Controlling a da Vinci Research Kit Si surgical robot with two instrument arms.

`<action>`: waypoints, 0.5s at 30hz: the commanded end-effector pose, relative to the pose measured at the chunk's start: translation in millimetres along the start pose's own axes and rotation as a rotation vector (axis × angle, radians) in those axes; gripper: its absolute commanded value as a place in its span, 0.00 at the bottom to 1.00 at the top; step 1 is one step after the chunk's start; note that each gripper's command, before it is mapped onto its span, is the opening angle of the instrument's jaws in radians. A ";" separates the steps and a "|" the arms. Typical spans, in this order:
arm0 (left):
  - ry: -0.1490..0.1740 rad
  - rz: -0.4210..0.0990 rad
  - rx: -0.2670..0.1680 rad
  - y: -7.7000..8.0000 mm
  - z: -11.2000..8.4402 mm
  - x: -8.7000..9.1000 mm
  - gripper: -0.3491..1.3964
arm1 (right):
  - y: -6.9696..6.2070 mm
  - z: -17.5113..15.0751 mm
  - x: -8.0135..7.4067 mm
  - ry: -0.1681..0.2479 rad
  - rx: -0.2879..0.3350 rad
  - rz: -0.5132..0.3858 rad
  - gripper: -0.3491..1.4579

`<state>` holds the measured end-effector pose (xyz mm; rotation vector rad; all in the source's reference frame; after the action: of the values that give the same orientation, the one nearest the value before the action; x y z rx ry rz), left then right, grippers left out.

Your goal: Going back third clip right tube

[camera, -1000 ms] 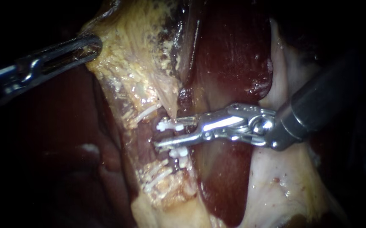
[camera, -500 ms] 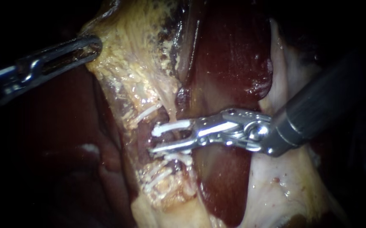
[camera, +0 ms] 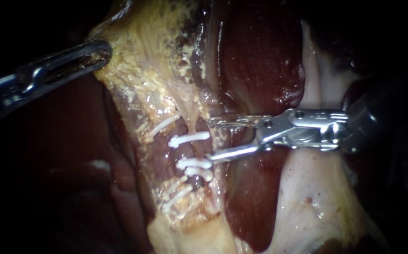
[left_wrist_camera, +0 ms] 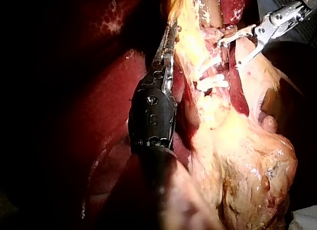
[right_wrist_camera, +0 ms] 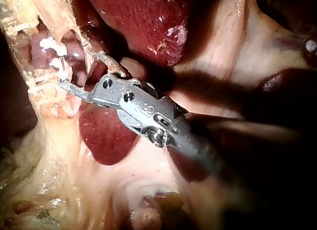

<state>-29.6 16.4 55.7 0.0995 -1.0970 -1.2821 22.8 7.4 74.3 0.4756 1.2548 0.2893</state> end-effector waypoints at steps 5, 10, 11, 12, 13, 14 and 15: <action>-0.001 0.001 0.000 0.0 0.0 0.1 0.00 | -1.0 -2.4 1.4 -0.001 0.015 -0.070 0.52; -0.001 0.001 0.000 0.0 0.1 0.2 0.00 | -1.5 -4.0 2.4 -0.001 0.018 -0.087 0.52; -0.001 0.001 0.000 0.0 0.2 0.3 0.00 | -1.6 -4.1 2.5 -0.002 0.015 -0.091 0.52; -0.002 0.001 -0.001 -0.1 0.3 0.4 0.00 | -1.7 -4.1 2.6 -0.003 0.011 -0.090 0.52; -0.003 0.002 -0.001 0.0 0.5 0.6 0.00 | -1.7 -4.1 2.6 -0.002 0.013 -0.089 0.52; -0.008 0.003 -0.004 0.0 0.8 0.9 0.00 | -1.7 -4.1 2.6 -0.003 0.013 -0.088 0.52; -0.003 0.005 -0.004 0.0 1.1 1.2 0.00 | -1.7 -4.1 2.6 -0.003 0.013 -0.088 0.52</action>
<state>-30.9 15.7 57.5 0.0950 -1.0943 -1.2760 19.5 8.0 70.3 0.4291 1.2724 0.2056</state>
